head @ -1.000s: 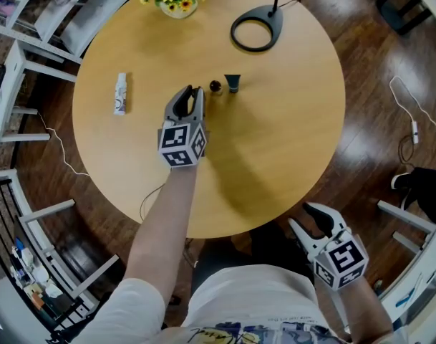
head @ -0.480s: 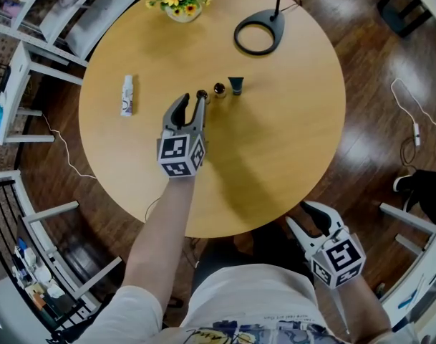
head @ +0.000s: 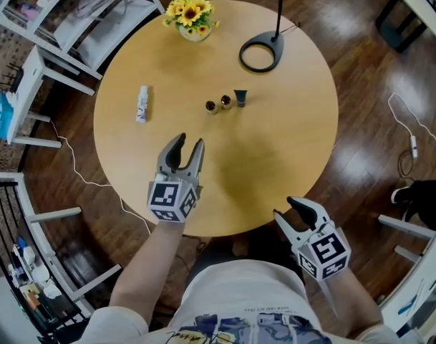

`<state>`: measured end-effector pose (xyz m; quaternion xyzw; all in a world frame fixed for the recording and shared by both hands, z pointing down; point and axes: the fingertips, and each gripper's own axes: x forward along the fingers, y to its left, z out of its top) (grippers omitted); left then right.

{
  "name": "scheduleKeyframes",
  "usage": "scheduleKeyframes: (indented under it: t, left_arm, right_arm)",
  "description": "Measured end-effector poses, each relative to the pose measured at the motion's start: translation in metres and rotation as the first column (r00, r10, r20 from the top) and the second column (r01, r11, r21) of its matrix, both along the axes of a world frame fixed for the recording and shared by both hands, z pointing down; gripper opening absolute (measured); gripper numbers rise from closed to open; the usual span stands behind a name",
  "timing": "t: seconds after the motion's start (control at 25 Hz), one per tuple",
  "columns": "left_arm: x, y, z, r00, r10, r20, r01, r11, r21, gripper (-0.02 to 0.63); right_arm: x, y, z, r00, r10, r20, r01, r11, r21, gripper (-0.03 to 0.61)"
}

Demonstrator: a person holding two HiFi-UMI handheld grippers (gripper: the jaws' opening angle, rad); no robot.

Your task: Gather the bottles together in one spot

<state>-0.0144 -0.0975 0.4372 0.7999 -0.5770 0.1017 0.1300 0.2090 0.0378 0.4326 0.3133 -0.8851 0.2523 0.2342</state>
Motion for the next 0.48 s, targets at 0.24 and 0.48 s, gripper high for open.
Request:
scheduleKeyframes:
  t: [0.24,0.48]
  left_arm:
    - [0.012,0.083,-0.048,0.997,0.068,-0.045,-0.069,0.997,-0.028,0.175]
    - [0.004,0.146,-0.067,0.995,0.085,-0.059,-0.092,0.985,-0.143,0.245]
  right_arm:
    - [-0.017,0.002,-0.026,0.999,-0.031,0.004,0.031,0.996,0.079,0.199]
    - [-0.028,0.003,-0.054,0.999,-0.042,-0.006,0.042,0.990,0.133,0.199]
